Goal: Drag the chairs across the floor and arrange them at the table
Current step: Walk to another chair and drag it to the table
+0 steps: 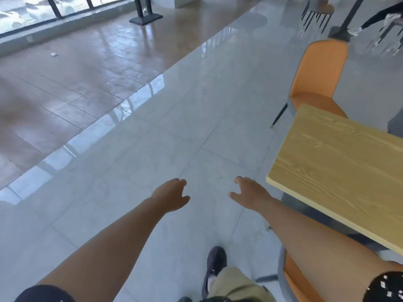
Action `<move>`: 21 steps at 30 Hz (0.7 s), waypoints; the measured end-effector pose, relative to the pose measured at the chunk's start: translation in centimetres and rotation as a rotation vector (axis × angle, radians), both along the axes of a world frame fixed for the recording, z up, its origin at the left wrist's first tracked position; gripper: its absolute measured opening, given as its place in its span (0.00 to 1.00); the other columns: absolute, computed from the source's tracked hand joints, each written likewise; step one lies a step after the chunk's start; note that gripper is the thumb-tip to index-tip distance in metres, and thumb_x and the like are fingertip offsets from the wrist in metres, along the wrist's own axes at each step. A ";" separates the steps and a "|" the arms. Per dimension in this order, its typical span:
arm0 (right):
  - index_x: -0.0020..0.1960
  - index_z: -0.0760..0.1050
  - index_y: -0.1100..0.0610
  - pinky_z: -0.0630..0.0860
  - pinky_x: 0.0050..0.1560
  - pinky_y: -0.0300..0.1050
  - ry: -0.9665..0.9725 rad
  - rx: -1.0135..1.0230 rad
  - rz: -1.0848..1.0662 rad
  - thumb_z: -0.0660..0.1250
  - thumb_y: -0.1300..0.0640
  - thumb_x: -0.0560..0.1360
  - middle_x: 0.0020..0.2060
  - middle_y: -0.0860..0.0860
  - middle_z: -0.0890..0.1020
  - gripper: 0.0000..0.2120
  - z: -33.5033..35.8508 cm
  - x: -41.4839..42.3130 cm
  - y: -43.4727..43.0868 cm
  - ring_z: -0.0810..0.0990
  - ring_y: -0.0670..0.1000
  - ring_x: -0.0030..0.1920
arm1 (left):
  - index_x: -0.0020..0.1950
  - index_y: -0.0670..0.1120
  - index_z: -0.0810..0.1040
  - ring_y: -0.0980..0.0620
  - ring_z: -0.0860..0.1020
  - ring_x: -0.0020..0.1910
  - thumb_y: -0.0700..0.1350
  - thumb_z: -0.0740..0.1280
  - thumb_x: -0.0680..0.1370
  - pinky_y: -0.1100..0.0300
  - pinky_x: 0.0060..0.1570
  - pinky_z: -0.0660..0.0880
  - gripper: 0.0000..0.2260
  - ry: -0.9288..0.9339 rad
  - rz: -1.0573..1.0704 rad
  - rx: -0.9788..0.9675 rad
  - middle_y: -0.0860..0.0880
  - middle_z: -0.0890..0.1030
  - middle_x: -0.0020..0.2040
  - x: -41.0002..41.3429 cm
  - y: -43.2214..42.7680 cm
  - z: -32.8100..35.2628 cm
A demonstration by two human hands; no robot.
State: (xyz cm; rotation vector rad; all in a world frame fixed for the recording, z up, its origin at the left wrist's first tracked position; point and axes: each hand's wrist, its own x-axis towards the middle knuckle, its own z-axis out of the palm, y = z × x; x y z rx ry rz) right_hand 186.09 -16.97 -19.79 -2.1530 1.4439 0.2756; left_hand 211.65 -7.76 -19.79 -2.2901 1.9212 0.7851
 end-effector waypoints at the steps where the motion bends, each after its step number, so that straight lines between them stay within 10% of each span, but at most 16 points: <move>1: 0.74 0.63 0.57 0.72 0.57 0.50 -0.006 -0.004 -0.008 0.63 0.41 0.78 0.69 0.57 0.71 0.30 -0.3 0.5 -2.3 0.73 0.58 0.65 | 0.72 0.46 0.69 0.45 0.74 0.65 0.54 0.65 0.79 0.50 0.61 0.74 0.24 -0.004 -0.012 -0.001 0.47 0.75 0.67 0.5 -2.4 -0.1; 21: 0.74 0.62 0.58 0.75 0.58 0.51 0.008 0.004 -0.212 0.62 0.40 0.78 0.67 0.57 0.72 0.31 0.1 6.6 -51.5 0.74 0.57 0.63 | 0.70 0.45 0.69 0.45 0.76 0.61 0.55 0.65 0.78 0.51 0.56 0.76 0.23 -0.024 -0.237 -0.028 0.46 0.75 0.64 7.2 -56.9 0.7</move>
